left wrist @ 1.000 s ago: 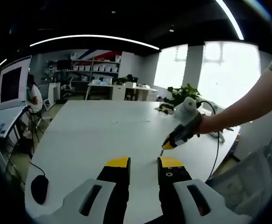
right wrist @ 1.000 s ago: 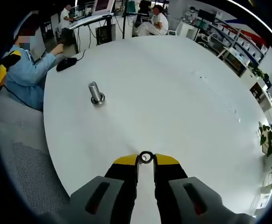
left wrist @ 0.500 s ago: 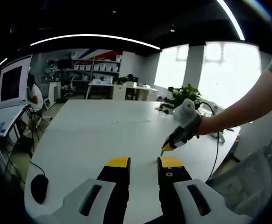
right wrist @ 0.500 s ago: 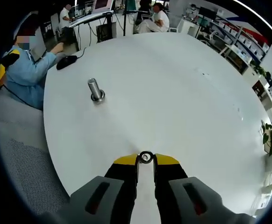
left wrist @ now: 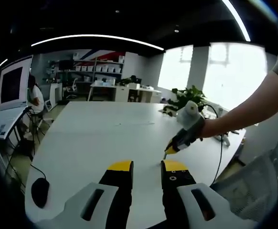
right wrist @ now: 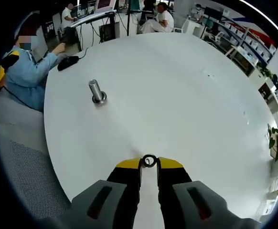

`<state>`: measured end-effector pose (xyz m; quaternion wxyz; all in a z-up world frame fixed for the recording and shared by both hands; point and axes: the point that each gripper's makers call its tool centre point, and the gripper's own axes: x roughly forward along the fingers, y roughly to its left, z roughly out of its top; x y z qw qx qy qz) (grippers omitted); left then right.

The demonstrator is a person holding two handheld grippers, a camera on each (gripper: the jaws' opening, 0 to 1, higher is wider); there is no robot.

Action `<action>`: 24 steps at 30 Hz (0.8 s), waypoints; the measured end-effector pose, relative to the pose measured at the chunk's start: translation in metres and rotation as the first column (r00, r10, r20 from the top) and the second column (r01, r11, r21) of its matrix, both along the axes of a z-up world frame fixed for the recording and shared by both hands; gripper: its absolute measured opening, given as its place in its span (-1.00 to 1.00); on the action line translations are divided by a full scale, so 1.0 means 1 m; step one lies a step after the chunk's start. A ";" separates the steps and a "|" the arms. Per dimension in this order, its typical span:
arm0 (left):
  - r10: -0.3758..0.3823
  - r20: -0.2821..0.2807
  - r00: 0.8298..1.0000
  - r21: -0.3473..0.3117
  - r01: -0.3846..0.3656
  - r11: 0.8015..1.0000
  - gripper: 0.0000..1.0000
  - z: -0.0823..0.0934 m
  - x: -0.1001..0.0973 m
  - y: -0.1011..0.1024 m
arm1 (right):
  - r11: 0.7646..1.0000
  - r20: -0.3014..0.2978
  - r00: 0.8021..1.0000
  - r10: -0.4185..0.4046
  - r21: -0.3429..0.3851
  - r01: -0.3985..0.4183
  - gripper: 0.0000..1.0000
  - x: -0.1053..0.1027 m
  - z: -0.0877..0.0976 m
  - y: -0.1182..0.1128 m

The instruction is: Place the washer onto the threaded stud by aligning its center hole with the stud, sliding it down to the base, and recovering from edge contact or off-axis alignment until the washer reaches the visible bottom stop.

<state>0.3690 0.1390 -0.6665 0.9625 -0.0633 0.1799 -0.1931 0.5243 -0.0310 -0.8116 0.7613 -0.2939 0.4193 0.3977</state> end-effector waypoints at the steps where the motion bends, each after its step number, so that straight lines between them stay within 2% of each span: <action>1: 0.001 -0.001 1.000 -0.001 -0.001 1.000 -0.58 0.000 0.000 0.000 | 1.000 -0.005 1.000 -0.002 0.003 0.002 -0.72 -0.001 0.000 0.000; 24: -0.014 -0.007 1.000 -0.002 0.014 1.000 -0.58 -0.001 0.000 -0.003 | 0.999 -0.023 1.000 0.017 -0.030 -0.017 -0.72 -0.004 -0.007 -0.001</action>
